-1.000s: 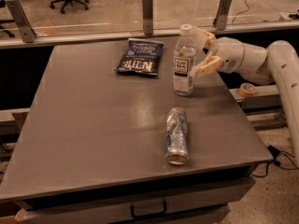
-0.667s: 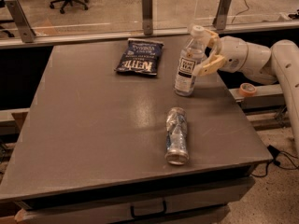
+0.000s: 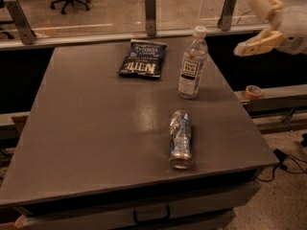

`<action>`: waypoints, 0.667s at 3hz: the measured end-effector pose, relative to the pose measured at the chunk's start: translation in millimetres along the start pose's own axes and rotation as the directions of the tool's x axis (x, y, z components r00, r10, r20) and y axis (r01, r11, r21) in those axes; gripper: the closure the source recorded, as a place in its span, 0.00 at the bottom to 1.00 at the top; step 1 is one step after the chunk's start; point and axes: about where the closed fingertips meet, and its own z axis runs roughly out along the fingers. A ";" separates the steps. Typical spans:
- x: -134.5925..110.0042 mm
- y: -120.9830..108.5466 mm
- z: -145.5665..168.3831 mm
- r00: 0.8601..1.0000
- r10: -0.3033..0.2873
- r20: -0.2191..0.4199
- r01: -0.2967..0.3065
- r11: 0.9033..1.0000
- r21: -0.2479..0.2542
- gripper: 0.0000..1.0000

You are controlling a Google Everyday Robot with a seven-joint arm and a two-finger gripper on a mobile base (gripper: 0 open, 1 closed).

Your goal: Place blue plastic bottle upright

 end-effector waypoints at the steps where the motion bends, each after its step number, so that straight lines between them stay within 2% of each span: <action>1: -11.1 -5.9 -16.0 1.000 -0.015 -0.007 0.015 0.999 0.050 0.00; 2: -11.1 -5.9 -15.8 1.000 -0.015 -0.007 0.015 0.999 0.050 0.00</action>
Offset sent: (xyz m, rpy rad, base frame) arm -0.0041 -0.0169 0.0105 0.0045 -0.0117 -0.0515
